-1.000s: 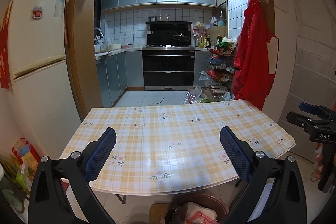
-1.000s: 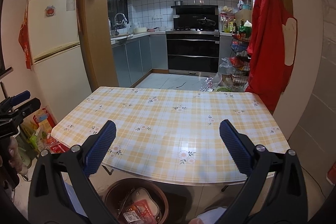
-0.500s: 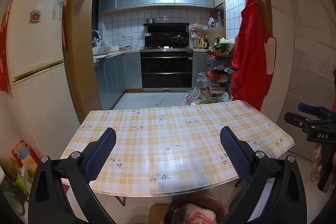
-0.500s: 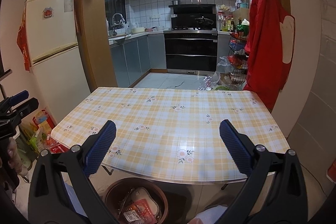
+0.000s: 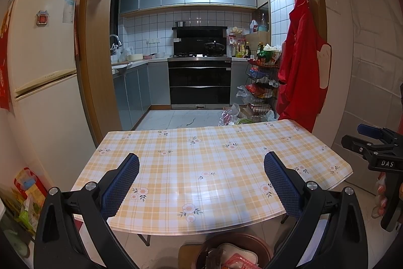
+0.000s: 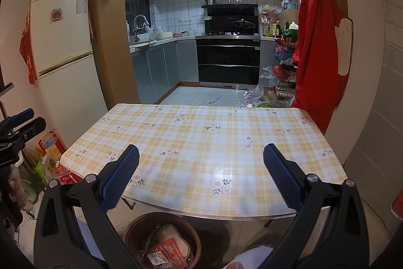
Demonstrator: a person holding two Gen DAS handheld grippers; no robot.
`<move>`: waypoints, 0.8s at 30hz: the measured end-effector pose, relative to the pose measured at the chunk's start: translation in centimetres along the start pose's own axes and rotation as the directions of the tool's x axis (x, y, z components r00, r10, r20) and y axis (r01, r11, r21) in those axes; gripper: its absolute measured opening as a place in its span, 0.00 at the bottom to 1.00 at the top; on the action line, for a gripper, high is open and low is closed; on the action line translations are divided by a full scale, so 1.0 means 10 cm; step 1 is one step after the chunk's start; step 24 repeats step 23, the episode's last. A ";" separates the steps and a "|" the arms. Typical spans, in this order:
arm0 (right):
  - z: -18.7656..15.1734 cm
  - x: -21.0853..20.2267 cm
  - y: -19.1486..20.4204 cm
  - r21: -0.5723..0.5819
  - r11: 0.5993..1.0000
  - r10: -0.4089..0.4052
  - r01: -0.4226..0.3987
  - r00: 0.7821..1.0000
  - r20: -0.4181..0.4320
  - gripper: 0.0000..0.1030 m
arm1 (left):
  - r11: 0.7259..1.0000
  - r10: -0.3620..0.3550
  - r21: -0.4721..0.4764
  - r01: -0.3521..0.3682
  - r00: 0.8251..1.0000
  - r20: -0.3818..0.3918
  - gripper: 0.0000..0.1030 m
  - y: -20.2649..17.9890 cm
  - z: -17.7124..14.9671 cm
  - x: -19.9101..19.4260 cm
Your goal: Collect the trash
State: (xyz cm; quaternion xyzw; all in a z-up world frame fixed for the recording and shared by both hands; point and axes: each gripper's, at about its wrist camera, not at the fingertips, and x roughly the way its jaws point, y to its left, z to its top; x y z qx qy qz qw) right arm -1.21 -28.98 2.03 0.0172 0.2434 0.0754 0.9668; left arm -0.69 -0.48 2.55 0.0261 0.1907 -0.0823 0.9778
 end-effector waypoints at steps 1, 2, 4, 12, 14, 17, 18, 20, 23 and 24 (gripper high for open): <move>0.00 0.00 0.00 -0.001 1.000 -0.001 0.001 1.000 0.000 0.95 | 1.000 0.000 0.000 0.000 1.000 0.000 0.94 -0.01 0.00 0.00; 0.00 0.00 0.00 -0.002 1.000 0.000 0.000 1.000 0.000 0.95 | 1.000 -0.001 0.000 0.001 1.000 0.000 0.94 -0.01 0.00 0.00; 0.00 0.00 0.00 0.000 1.000 -0.001 0.001 1.000 0.000 0.95 | 1.000 -0.002 0.001 0.002 1.000 0.000 0.94 -0.02 -0.01 0.01; 0.00 0.00 0.00 -0.001 1.000 -0.001 0.001 1.000 0.000 0.95 | 1.000 -0.007 0.010 0.007 1.000 0.005 0.94 -0.07 -0.05 -0.01; 0.00 0.00 0.00 -0.001 1.000 0.000 0.000 1.000 -0.002 0.95 | 1.000 -0.007 0.010 0.007 1.000 0.005 0.94 -0.07 -0.05 -0.01; -0.02 0.00 0.00 0.000 1.000 0.000 0.000 1.000 -0.003 0.95 | 1.000 -0.003 0.013 0.003 1.000 -0.001 0.94 -0.09 -0.05 0.00; -0.02 0.00 0.00 -0.001 1.000 0.000 0.000 1.000 -0.003 0.95 | 1.000 0.000 0.012 0.000 1.000 -0.002 0.94 -0.09 -0.06 0.00; -0.02 0.00 0.00 -0.001 1.000 -0.001 0.001 1.000 -0.005 0.95 | 1.000 0.004 0.007 -0.004 1.000 -0.007 0.94 -0.10 -0.06 0.00; -0.05 0.01 0.00 0.001 1.000 -0.001 0.001 1.000 -0.011 0.95 | 1.000 0.005 0.001 -0.005 1.000 -0.012 0.94 -0.09 -0.05 0.01; -0.05 0.01 0.00 0.001 1.000 -0.001 0.001 1.000 -0.011 0.95 | 1.000 0.005 0.001 -0.005 1.000 -0.012 0.94 -0.09 -0.05 0.01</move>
